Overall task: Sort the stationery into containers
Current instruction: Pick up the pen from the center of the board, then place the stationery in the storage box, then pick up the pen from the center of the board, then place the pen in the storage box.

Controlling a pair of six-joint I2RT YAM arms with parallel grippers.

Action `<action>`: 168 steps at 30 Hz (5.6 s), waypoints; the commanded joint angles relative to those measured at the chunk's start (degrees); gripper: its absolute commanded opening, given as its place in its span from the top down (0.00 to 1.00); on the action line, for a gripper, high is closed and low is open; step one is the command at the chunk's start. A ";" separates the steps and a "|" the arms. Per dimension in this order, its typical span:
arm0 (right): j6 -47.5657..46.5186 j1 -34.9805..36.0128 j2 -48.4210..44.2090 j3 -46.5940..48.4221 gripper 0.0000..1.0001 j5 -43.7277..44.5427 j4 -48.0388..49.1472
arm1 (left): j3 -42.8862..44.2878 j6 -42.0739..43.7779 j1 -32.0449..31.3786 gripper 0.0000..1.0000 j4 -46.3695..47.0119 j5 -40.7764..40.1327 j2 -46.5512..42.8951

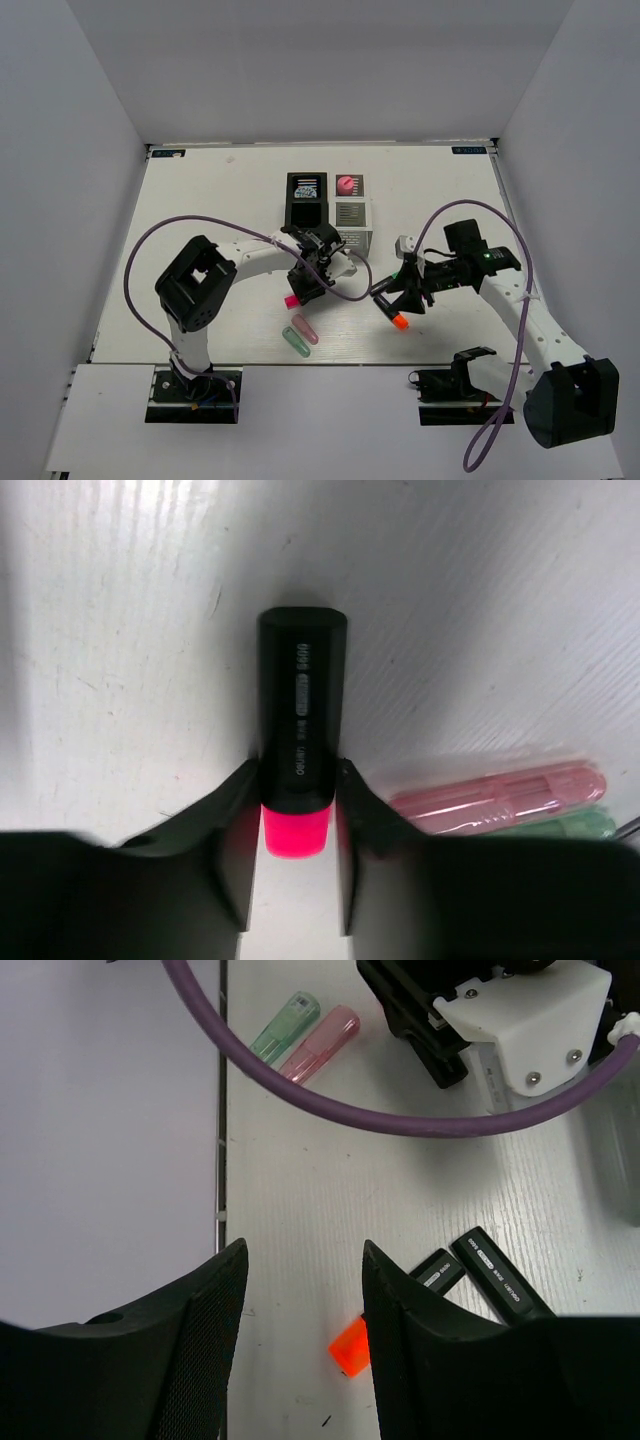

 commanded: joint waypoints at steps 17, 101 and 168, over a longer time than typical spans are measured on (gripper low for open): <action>4.70 -2.26 2.93 2.48 1.00 1.25 -0.24 | 5.90 -17.74 2.94 1.00 6.00 5.94 -22.97; -50.69 -0.68 40.82 20.42 0.24 25.60 -3.85 | -34.16 -41.57 2.79 0.03 -1.20 -13.48 -66.58; -55.95 39.75 50.14 54.26 1.00 89.50 10.30 | -37.94 -42.80 2.79 0.02 -6.04 -12.77 -85.12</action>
